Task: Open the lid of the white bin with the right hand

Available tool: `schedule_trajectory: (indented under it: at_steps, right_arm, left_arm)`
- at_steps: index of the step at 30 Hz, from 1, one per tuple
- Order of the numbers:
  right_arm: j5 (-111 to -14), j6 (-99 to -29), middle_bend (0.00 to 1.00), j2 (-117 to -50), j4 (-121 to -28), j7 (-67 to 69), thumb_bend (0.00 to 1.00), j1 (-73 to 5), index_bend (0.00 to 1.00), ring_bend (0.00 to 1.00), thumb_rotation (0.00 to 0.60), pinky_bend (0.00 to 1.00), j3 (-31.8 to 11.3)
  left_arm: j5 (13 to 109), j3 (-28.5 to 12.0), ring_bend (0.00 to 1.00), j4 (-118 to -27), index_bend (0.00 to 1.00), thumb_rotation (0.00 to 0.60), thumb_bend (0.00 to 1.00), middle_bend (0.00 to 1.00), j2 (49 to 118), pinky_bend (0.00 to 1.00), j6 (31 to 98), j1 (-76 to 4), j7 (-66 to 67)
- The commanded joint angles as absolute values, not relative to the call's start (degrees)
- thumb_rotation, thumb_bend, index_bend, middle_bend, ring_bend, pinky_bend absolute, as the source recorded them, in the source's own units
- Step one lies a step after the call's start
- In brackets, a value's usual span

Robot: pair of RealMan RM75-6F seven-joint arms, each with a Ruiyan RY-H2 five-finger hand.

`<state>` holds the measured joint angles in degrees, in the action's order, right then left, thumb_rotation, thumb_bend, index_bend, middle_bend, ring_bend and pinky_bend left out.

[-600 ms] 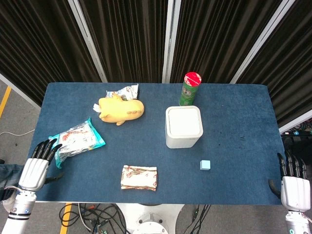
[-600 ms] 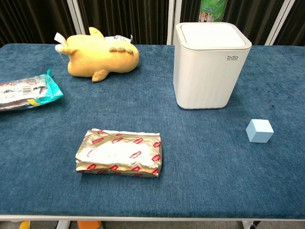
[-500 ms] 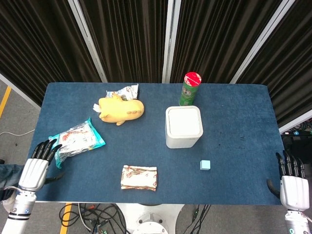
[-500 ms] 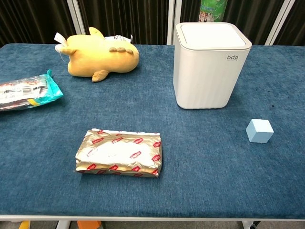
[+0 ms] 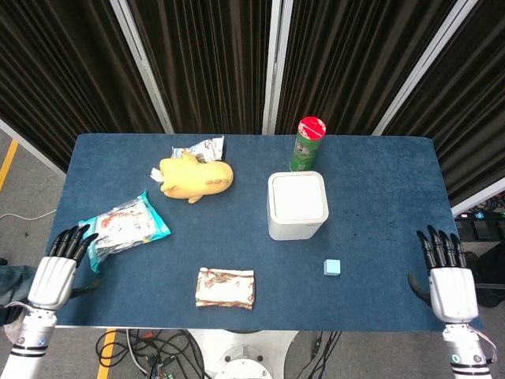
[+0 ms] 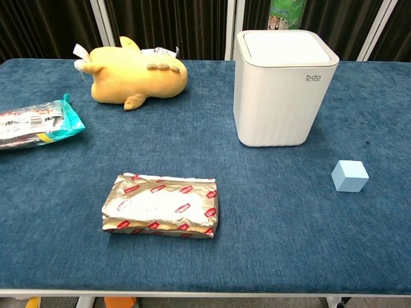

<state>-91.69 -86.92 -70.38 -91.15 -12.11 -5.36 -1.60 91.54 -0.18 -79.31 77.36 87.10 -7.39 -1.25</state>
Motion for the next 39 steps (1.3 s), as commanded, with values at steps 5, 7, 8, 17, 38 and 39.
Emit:
schedule_trajectory:
  at_steps: [5, 7, 8, 17, 38, 39]
  right_arm:
    - [-95.1, -76.9, 0.04, -68.7, -101.6, -20.7, 0.18, -15.9, 0.00, 0.00, 0.600, 0.00, -6.7]
    - [-93.6, -72.7, 0.07, -69.0, -103.6, -23.7, 0.18, -18.8, 0.00, 0.00, 0.600, 0.00, -8.0]
    - [-93.0, -71.1, 0.10, -69.3, -104.4, -24.9, 0.18, -19.9, 0.00, 0.00, 0.600, 0.00, -8.4]
    - [-83.9, -61.2, 0.22, -74.7, -105.1, -30.3, 0.18, -27.5, 0.00, 0.00, 0.600, 0.00, -11.1]
    - [-81.0, -61.7, 0.29, -78.1, -102.0, -28.7, 0.20, -30.4, 0.00, 0.00, 0.600, 0.00, -9.0]
    - [-80.6, -61.3, 0.30, -78.2, -101.7, -28.6, 0.20, -30.6, 0.00, 0.00, 0.600, 0.00, -8.7]
  left_arm:
    - [91.2, -0.3, 0.00, -78.0, 0.13, 0.600, 0.04, 0.05, 77.7, 0.08, 87.6, -7.0, -2.9]
    - [91.1, -0.4, 0.00, -77.8, 0.13, 0.600, 0.04, 0.05, 77.7, 0.09, 87.9, -6.8, -3.2]
    - [91.0, -0.4, 0.00, -77.7, 0.13, 0.600, 0.04, 0.05, 77.7, 0.09, 87.9, -6.8, -3.3]
    - [90.6, -0.4, 0.00, -76.6, 0.13, 0.600, 0.04, 0.05, 77.6, 0.09, 88.2, -6.3, -4.8]
    - [90.9, -0.2, 0.00, -76.2, 0.13, 0.600, 0.04, 0.05, 77.6, 0.09, 87.9, -6.4, -5.4]
    - [90.8, -0.2, 0.00, -76.1, 0.13, 0.600, 0.04, 0.05, 77.6, 0.09, 87.9, -6.3, -5.4]
